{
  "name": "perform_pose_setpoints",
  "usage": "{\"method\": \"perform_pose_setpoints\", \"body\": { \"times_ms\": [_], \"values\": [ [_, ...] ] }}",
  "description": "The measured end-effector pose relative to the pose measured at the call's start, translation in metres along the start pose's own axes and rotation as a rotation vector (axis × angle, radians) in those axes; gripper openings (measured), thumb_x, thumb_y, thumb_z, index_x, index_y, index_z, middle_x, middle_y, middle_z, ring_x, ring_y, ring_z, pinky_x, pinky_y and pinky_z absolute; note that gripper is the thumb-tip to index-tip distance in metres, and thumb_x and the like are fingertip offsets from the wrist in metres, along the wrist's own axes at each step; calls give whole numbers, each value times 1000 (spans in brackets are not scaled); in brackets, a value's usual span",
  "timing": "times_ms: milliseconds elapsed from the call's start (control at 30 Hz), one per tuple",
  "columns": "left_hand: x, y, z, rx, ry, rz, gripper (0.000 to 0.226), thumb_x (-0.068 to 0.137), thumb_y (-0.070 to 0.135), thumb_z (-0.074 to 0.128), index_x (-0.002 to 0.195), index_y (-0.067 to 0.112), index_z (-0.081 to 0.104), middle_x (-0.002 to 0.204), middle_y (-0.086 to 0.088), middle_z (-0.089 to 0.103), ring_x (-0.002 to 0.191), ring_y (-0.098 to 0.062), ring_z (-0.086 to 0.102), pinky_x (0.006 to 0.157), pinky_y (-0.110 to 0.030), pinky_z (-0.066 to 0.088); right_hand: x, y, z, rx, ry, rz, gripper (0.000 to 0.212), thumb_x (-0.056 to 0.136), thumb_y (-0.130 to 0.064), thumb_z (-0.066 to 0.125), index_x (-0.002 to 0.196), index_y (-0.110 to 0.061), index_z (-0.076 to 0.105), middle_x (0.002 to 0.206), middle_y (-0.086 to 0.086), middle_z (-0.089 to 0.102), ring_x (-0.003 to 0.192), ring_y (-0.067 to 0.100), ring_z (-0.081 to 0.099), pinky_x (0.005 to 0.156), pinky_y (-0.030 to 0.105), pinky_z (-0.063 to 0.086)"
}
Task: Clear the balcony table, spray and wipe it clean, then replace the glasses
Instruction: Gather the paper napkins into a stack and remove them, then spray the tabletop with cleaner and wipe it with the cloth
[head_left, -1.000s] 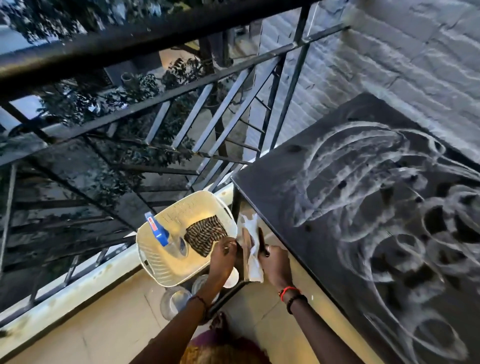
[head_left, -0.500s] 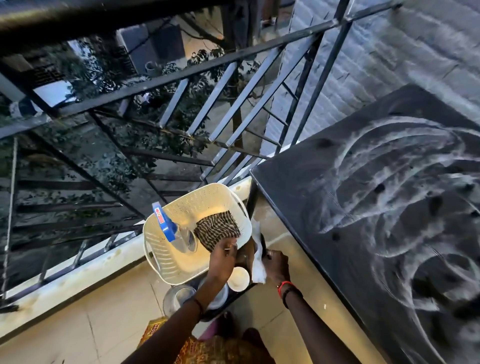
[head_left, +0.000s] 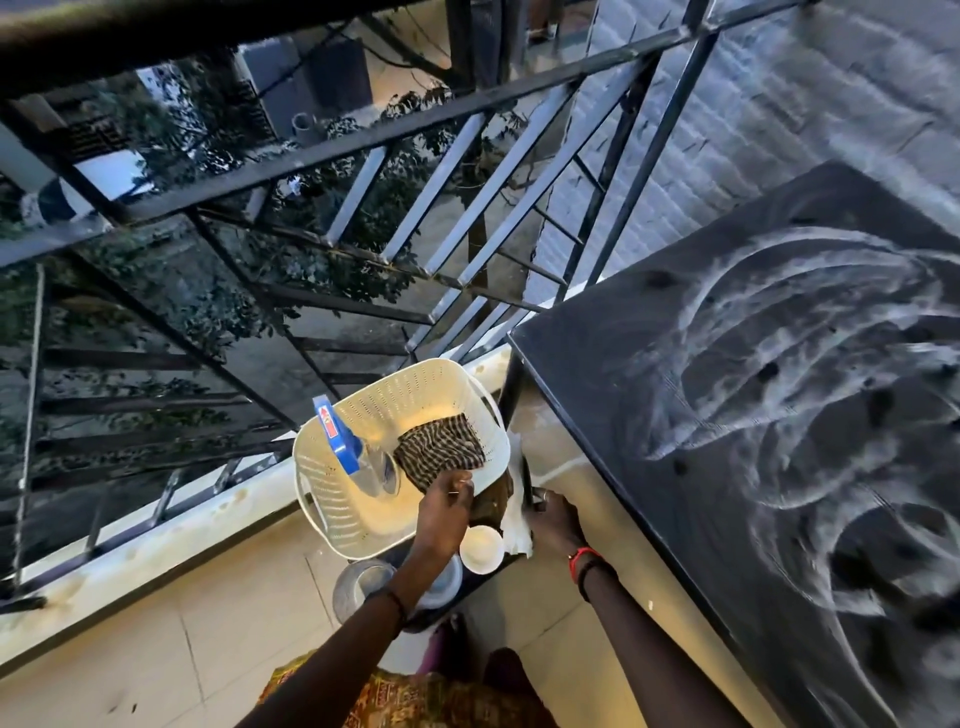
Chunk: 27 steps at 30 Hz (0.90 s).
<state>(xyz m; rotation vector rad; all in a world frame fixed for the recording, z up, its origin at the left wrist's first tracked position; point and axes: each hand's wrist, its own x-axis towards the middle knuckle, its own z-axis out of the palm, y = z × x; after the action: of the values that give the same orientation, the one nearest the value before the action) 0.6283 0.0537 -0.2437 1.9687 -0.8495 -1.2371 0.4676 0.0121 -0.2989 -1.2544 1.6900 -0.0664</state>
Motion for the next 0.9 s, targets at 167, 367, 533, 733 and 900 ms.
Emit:
{"method": "perform_pose_setpoints", "body": {
  "times_ms": [167, 367, 533, 733, 900],
  "values": [
    [-2, 2, -7, -2, -5, 6, 19, 97, 12, 49, 112, 5, 59, 107, -10, 63, 98, -21, 56, 79, -22, 38, 1, 3, -2, 31, -30, 45, 45, 83, -28, 59, 126, -14, 54, 117, 7, 66, 106, 22, 61, 90, 27, 47],
    [-7, 2, -12, 19, 0, 16, 19, 96, 12, 50, 112, 5, 58, 106, -8, 63, 97, -19, 55, 70, -17, 34, -13, -6, -8, 79, 25, 59, 47, 86, -21, 58, 130, -8, 48, 127, 12, 57, 117, 25, 53, 90, 22, 39],
    [-27, -2, -24, -6, 48, 24, 14, 96, 13, 52, 103, 6, 62, 102, -7, 64, 95, -20, 56, 75, -20, 35, -39, -23, -13, 42, 98, -63, 30, 90, -18, 51, 116, -5, 56, 116, 13, 64, 107, 26, 59, 83, 24, 43],
    [-54, -17, -62, -176, 240, -55, 10, 90, 12, 62, 93, 4, 56, 88, -9, 64, 90, -29, 60, 76, -28, 38, -61, -51, -15, -157, 56, -134, 25, 88, -13, 51, 108, -3, 60, 112, 13, 66, 103, 27, 61, 83, 27, 47],
    [-49, -42, -87, -177, 372, -135, 56, 73, 41, 80, 108, 10, 50, 100, -17, 58, 93, -37, 61, 80, -53, 52, -61, -95, -21, -240, 55, -261, 13, 88, -18, 47, 78, -16, 55, 82, 5, 62, 78, 21, 56, 69, 29, 44]
  ]
}}
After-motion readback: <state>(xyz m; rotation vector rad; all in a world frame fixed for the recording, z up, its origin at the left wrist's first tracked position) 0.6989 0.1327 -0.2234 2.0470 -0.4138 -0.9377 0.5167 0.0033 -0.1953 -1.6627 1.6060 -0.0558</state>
